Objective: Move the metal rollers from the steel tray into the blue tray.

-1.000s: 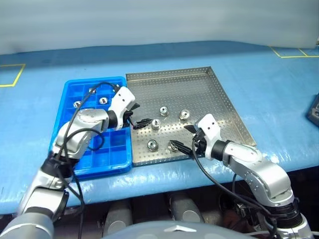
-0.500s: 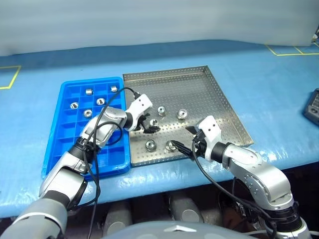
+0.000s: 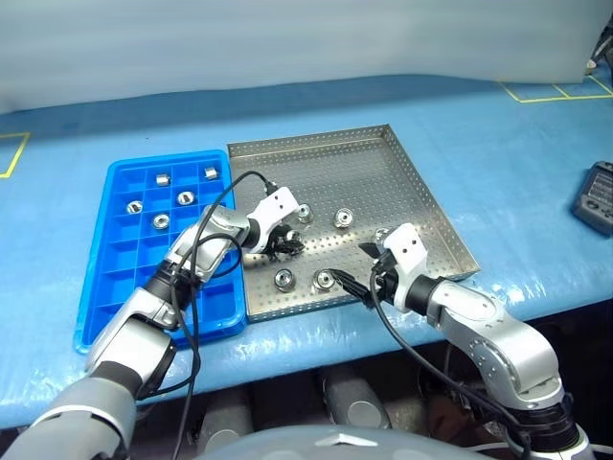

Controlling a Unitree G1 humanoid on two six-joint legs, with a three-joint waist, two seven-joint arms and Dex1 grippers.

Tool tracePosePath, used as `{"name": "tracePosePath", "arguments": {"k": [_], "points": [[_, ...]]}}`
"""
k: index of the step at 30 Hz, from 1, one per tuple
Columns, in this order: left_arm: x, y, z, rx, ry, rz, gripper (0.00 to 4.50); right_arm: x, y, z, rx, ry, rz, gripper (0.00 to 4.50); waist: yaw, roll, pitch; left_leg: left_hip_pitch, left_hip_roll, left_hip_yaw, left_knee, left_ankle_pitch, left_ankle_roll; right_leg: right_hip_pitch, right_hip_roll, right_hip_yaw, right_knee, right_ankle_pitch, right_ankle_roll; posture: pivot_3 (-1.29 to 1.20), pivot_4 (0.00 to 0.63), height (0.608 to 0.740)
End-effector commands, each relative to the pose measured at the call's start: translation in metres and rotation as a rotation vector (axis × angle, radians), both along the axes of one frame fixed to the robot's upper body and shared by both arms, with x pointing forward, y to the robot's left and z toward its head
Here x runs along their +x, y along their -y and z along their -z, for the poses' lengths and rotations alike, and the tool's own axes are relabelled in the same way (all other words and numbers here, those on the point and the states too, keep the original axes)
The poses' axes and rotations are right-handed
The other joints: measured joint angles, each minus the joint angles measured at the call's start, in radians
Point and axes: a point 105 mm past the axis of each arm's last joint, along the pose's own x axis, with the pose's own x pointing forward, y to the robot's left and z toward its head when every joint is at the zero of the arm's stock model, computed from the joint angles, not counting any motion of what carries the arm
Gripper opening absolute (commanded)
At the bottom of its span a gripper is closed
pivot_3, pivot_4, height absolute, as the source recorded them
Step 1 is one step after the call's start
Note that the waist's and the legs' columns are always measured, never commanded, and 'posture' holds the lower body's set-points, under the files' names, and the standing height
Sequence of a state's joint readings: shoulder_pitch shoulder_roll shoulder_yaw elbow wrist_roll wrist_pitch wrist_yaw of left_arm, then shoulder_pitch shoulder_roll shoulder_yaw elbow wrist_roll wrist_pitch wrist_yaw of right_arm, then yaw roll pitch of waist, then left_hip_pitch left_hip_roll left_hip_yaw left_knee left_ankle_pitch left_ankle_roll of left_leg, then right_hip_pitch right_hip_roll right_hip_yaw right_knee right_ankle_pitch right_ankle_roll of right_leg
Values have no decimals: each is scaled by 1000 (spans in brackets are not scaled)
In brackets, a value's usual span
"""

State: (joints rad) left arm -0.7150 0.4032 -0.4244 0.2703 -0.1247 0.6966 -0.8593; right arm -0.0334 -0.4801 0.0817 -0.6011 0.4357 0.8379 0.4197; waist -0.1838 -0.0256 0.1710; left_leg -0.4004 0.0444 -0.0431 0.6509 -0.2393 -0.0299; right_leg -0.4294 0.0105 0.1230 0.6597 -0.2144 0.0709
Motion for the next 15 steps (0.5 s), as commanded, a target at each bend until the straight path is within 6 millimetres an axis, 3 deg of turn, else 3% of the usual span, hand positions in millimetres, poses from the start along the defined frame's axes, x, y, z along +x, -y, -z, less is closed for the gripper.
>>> {"name": "tracePosePath", "arguments": {"k": [1,6,10,15], "points": [[2,-2,-28,-83,70,-3,1682,3,-4,-16,22,71,-12,4500,0,0,0,0,0,0,0,0,0,0,0,0,0,0,0,-175,150,740],[2,-21,-76,-288,216,-152,1682,5,-12,-20,37,89,-32,4500,3,1,1,-1,1,0,0,0,0,-1,0,0,0,0,0,-178,150,740],[-6,-66,-106,-403,377,-440,1682,6,-23,-24,54,103,-61,4500,0,1,1,0,0,0,0,0,0,0,0,0,0,0,1,-174,150,740],[-27,-127,-112,-403,528,-812,1682,5,-40,-27,73,108,-123,4500,6,1,1,0,1,-1,0,0,0,0,0,0,0,0,1,-118,150,740]]}}
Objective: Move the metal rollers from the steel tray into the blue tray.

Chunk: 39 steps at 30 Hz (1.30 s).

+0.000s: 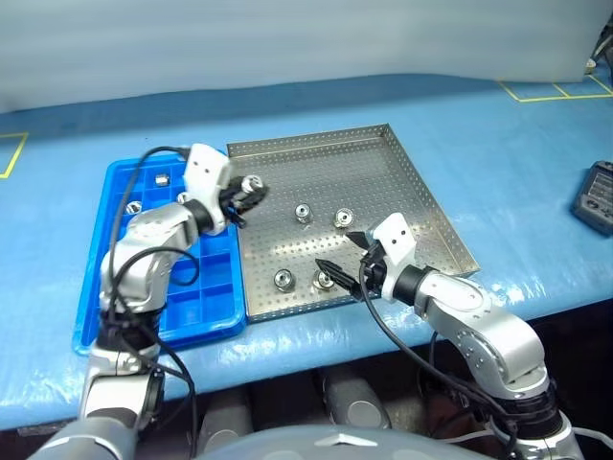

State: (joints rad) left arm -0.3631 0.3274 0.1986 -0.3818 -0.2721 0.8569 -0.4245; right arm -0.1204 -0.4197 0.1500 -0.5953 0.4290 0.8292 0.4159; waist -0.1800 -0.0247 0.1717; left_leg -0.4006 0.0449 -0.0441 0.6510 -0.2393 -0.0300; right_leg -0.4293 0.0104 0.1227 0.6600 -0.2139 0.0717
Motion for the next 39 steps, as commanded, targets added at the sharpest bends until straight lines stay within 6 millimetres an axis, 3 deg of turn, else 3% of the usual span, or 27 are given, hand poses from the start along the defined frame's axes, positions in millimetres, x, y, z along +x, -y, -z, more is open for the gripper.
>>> {"name": "tracePosePath", "arguments": {"k": [1,4,8,17,22,31,39], "points": [[-18,-40,-17,2,97,-265,1682,-1,-16,-12,30,48,-64,4500,6,0,0,0,0,0,0,0,0,0,0,0,0,0,0,-100,150,740],[-38,-67,-8,15,97,-450,1682,-5,-30,-12,45,45,-140,4500,16,0,0,1,0,0,1,0,0,1,0,0,0,1,1,-49,150,740],[-55,-83,7,22,51,-556,1682,-5,-39,-14,54,47,-199,4500,51,-1,0,0,-1,0,2,0,0,1,0,-1,0,1,1,4,150,740],[-69,-122,53,111,-107,-698,1682,-3,-49,-17,67,53,-256,4500,100,-1,0,0,-1,0,3,0,0,1,0,-1,0,-2,-4,19,150,740],[-57,-123,64,108,-118,-668,1682,-6,-49,-17,71,49,-257,4500,106,-1,0,1,-1,0,3,0,0,2,0,-1,0,-2,-4,-6,150,740],[-33,-116,42,77,-31,-609,1682,-10,-44,-18,67,50,-233,4500,97,-2,0,1,-1,0,3,1,-1,1,0,-1,0,-2,-4,-53,150,740],[-33,-110,64,101,-160,-585,1682,-11,-41,-17,68,45,-211,4500,80,-2,0,0,0,0,2,1,-1,1,0,-1,0,0,-1,-73,150,740]]}}
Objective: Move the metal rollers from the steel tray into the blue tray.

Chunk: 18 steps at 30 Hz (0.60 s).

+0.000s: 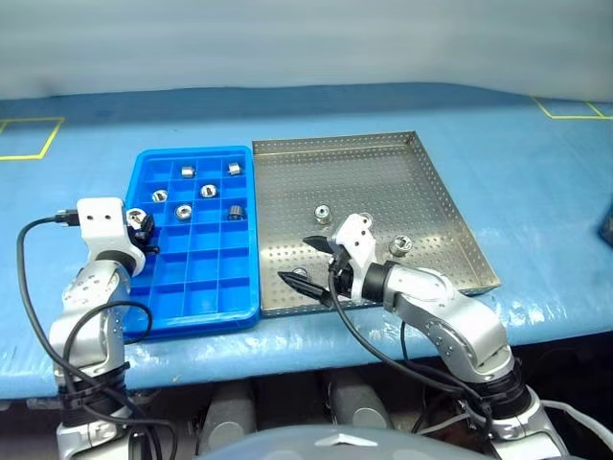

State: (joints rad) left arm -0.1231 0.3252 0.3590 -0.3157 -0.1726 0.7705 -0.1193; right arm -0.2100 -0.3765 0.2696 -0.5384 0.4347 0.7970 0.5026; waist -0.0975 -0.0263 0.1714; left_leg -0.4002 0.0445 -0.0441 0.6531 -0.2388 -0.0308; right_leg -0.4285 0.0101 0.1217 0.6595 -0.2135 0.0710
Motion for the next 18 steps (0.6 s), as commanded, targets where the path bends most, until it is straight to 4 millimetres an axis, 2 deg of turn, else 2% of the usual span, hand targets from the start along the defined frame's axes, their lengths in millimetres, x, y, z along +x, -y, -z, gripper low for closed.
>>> {"name": "tracePosePath", "arguments": {"k": [1,7,12,15,16,18], "points": [[-4,0,2,6,-29,-6,1682,-4,0,-12,26,43,-1,4500,-4,0,0,0,0,0,0,0,0,0,0,0,0,0,0,-74,150,740],[-12,1,8,-31,-69,-40,1682,-4,1,-12,27,43,13,4500,-14,0,0,0,0,0,0,0,0,0,0,0,0,0,0,-78,150,740],[-10,7,2,-43,-55,-10,3298,-3,2,-12,30,43,25,4500,-22,0,0,0,0,0,0,0,0,0,0,0,0,0,0,-80,150,740],[-3,17,-18,-43,7,44,4284,-1,7,-13,28,48,45,4500,-22,0,0,0,0,0,0,0,0,0,0,0,0,0,0,-89,150,740],[-1,21,-26,-34,30,70,4447,-1,9,-13,27,50,54,4500,-22,0,0,0,0,0,0,0,0,0,0,0,0,0,0,-94,150,740],[4,30,-42,-46,83,121,4447,0,13,-13,27,53,71,4500,-22,-1,0,0,0,0,0,0,0,0,0,0,0,0,0,-107,150,740]]}}
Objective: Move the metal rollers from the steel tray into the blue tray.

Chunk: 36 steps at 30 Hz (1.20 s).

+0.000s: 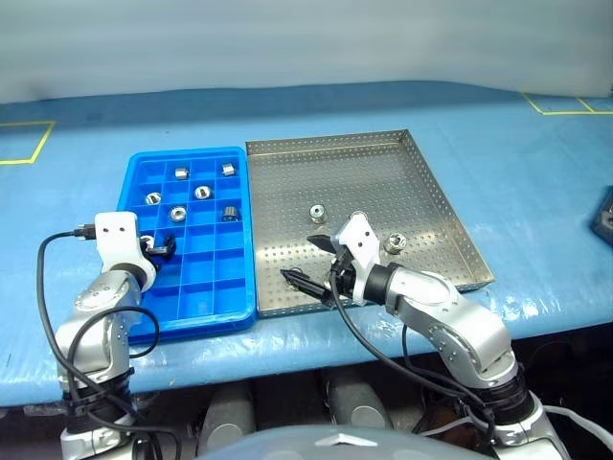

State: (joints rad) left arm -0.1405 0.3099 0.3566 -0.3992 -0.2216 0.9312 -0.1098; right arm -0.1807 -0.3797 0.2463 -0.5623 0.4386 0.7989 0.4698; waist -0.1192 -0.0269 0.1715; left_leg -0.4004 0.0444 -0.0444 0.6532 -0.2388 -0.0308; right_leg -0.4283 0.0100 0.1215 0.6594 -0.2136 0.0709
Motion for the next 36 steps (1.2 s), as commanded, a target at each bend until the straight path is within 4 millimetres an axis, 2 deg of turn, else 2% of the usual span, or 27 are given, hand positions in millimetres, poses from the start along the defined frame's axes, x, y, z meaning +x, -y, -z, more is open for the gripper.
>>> {"name": "tracePosePath", "arguments": {"k": [1,7,14,20,25,29,36], "points": [[10,20,-50,4,169,116,4447,-1,7,-14,22,51,29,4500,-1,0,0,0,0,0,0,0,0,0,0,0,0,0,0,-115,150,740],[33,65,-94,-94,316,344,4447,-2,18,-14,18,58,85,4500,-14,0,0,0,0,0,0,0,0,0,0,0,0,0,1,-169,150,740],[64,110,-99,-140,298,496,4447,-5,26,-14,21,62,144,4500,-53,0,0,0,0,0,0,0,0,0,0,1,-1,1,1,-234,150,740],[91,135,-85,-223,245,513,4447,-7,31,-13,24,61,187,4500,-96,0,0,-1,-1,0,0,0,0,0,0,1,-1,1,2,-262,150,740],[102,153,-61,-207,175,535,4447,-7,32,-12,26,62,199,4500,-134,0,0,-1,-1,0,-1,0,0,0,0,1,-1,1,2,-281,150,740],[105,163,-37,-182,113,549,4447,-8,32,-12,28,60,208,4500,-153,0,0,-1,-1,0,-2,0,0,0,0,1,-1,1,2,-293,150,740],[99,176,-4,-181,15,594,4447,-9,31,-11,33,55,213,4500,-174,0,0,-1,-1,0,-3,0,0,0,0,2,-1,0,2,-296,150,740]]}}
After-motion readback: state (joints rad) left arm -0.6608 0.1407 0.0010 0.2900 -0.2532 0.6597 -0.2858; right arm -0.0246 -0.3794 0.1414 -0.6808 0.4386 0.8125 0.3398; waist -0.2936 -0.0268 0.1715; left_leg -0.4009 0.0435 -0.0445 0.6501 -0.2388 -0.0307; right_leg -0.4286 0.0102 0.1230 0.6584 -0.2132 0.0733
